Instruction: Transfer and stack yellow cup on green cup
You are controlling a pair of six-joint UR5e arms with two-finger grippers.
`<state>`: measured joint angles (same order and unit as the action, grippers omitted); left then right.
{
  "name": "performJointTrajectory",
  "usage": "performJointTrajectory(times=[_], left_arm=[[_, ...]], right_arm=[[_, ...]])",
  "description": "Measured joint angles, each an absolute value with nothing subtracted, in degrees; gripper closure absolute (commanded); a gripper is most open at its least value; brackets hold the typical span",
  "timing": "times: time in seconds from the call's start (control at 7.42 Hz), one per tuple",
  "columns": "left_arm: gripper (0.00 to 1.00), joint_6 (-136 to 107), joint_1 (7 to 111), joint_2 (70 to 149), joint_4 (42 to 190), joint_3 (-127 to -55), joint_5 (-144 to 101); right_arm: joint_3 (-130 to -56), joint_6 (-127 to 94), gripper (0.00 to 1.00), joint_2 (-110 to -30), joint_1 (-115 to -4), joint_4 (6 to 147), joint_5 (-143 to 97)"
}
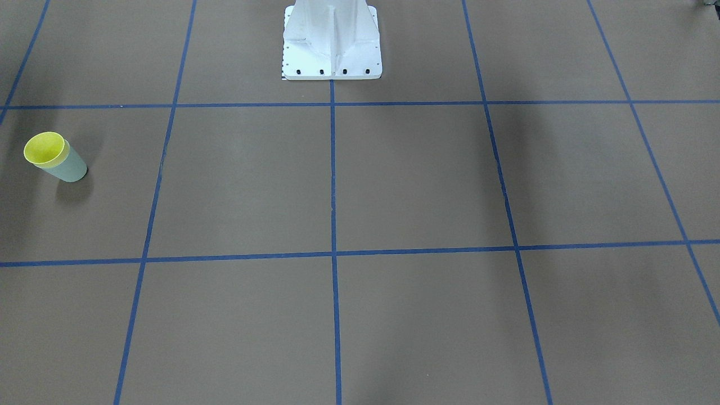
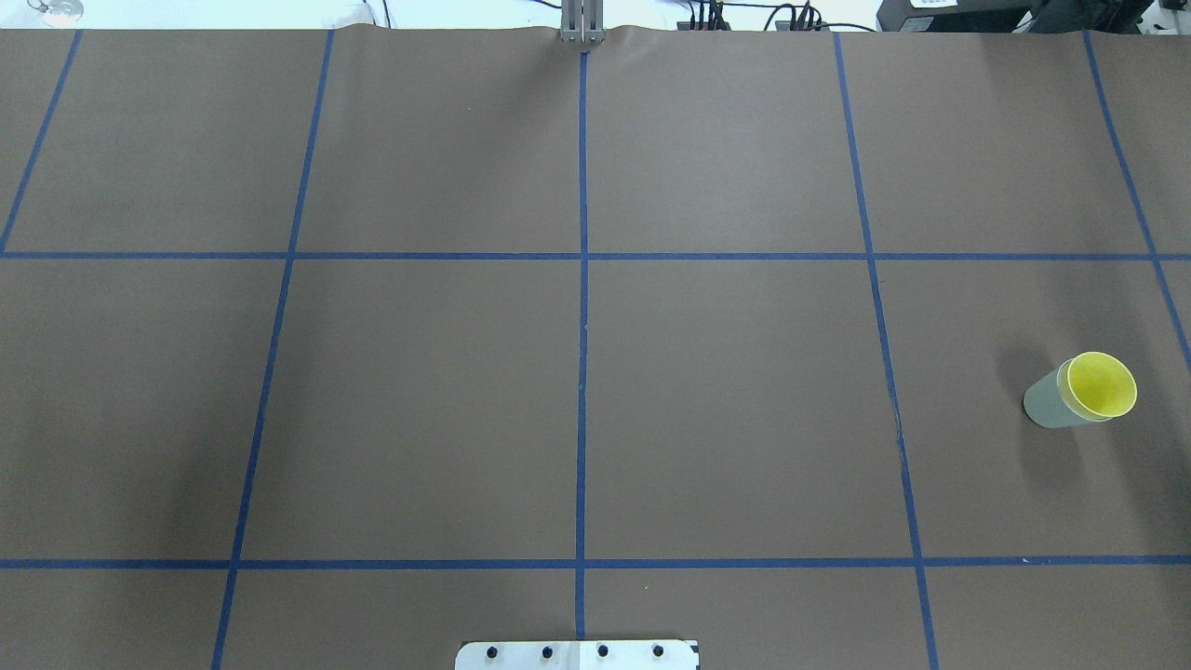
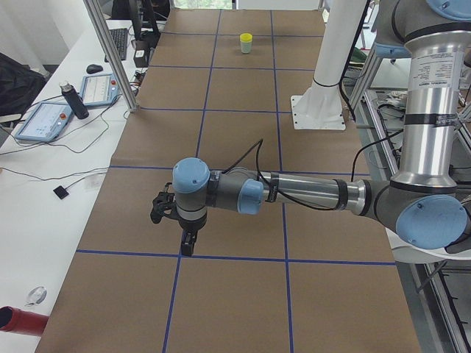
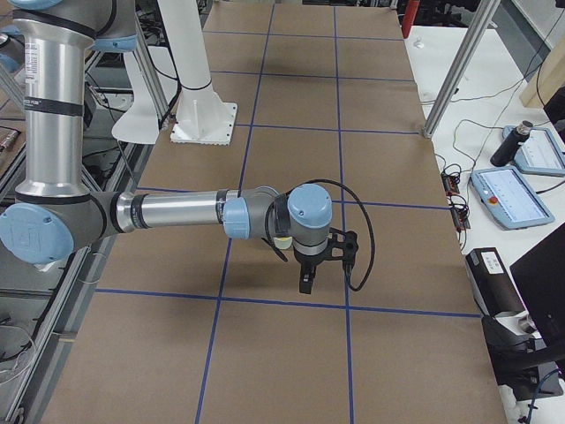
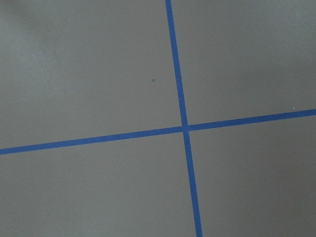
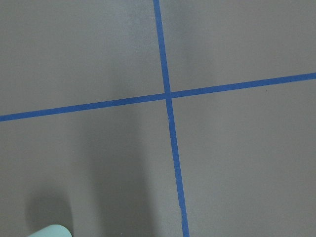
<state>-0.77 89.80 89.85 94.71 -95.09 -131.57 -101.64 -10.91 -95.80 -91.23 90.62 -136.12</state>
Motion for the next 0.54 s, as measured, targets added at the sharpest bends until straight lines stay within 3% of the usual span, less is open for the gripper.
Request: performJointTrajectory(times=[0.54], left_arm=[[0.00, -1.1, 89.7, 89.8, 94.5, -94.6, -131.5]], right_arm=[[-100.2, -11.0, 0.01, -95.7, -91.2, 90.6, -136.0]])
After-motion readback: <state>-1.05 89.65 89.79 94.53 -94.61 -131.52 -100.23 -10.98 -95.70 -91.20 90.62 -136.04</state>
